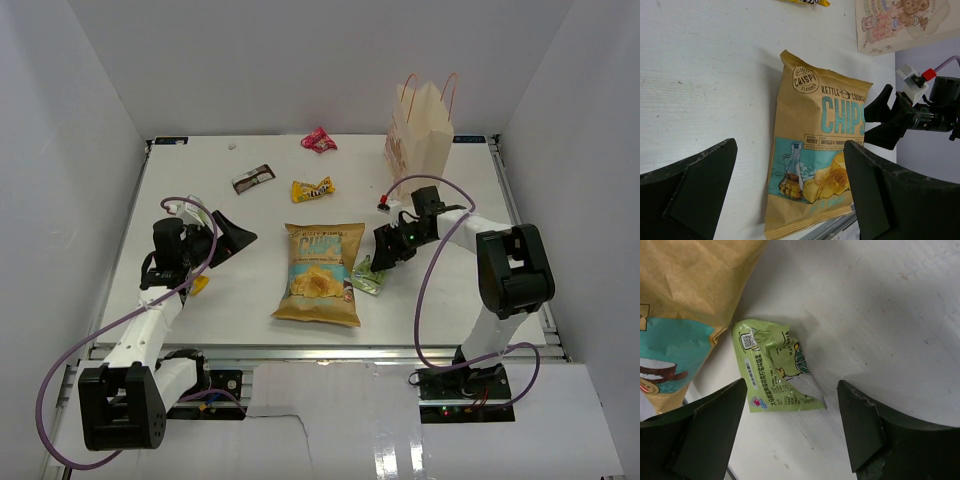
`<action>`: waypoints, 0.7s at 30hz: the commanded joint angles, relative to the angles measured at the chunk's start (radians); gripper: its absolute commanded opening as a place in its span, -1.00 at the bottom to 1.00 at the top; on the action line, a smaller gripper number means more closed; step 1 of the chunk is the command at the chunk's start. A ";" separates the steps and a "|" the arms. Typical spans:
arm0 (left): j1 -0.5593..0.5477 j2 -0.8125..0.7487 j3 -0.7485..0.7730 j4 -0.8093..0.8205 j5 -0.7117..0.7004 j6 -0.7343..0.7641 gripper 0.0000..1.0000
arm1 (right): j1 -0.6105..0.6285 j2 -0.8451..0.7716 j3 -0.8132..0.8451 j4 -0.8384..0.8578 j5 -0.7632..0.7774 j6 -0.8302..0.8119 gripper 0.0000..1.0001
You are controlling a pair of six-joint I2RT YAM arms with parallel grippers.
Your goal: Place the snacks into the paper bag
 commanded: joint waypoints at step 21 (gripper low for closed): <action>-0.045 -0.002 -0.008 0.050 0.062 -0.031 0.96 | -0.114 -0.215 -0.007 0.015 -0.002 -0.199 -0.80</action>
